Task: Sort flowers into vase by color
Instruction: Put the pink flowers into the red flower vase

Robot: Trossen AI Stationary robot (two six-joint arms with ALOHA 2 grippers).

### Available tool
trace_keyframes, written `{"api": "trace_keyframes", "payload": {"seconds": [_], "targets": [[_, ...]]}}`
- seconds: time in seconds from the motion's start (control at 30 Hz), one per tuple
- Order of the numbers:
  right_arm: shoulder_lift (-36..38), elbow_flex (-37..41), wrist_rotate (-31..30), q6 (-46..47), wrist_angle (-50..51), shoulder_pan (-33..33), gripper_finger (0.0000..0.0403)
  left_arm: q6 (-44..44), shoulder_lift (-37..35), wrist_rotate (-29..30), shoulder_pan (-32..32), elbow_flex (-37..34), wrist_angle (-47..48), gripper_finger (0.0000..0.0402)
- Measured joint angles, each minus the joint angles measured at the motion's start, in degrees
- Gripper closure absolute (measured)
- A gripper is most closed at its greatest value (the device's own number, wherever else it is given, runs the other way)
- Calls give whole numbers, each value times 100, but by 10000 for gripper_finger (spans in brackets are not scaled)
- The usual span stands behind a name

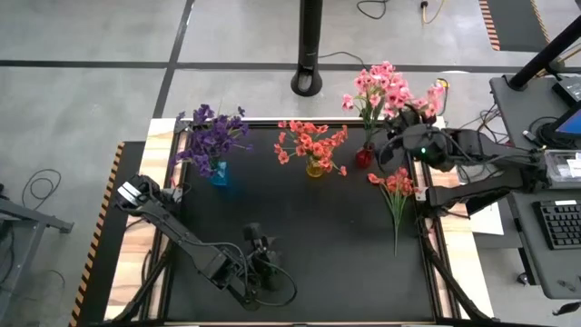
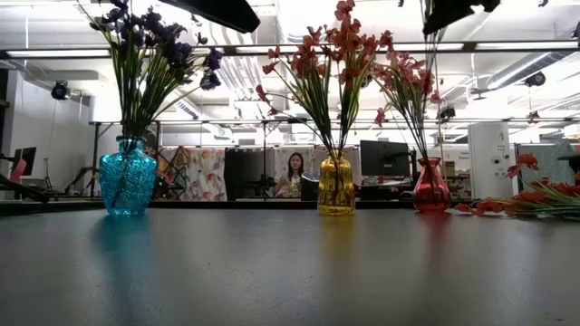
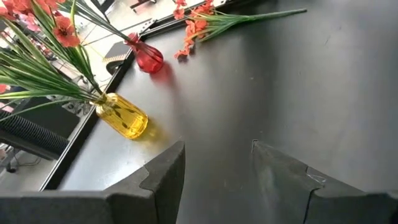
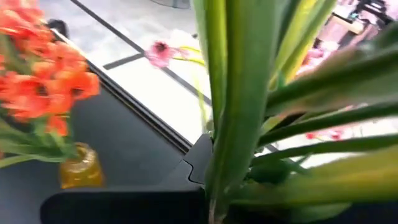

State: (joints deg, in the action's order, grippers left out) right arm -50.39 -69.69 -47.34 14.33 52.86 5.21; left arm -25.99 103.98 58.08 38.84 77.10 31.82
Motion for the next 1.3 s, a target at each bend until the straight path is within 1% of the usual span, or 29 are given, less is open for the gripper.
{"api": "trace_keyframes", "payload": {"seconds": [0.13,0.3,0.37,0.6,0.77,1.1,1.3], "targets": [[53,13,339,-274,-20,517,390,-14,0,-4,-1,0,-10,233],[122,182,1238,-497,-145,1161,390,-14,0,-4,-1,0,-10,233],[129,305,1455,-592,-260,1354,390,-16,0,-4,-1,0,-10,233],[128,810,1747,-946,-892,1826,390,-45,0,-7,-1,0,-8,233],[109,953,1906,-988,-973,2030,390,-45,0,-7,-1,0,-8,233],[175,771,2048,-961,-943,2064,390,-45,0,-4,-1,0,-5,233],[155,497,2082,-793,-583,2061,390,-43,0,-4,-1,0,-5,233]]}}
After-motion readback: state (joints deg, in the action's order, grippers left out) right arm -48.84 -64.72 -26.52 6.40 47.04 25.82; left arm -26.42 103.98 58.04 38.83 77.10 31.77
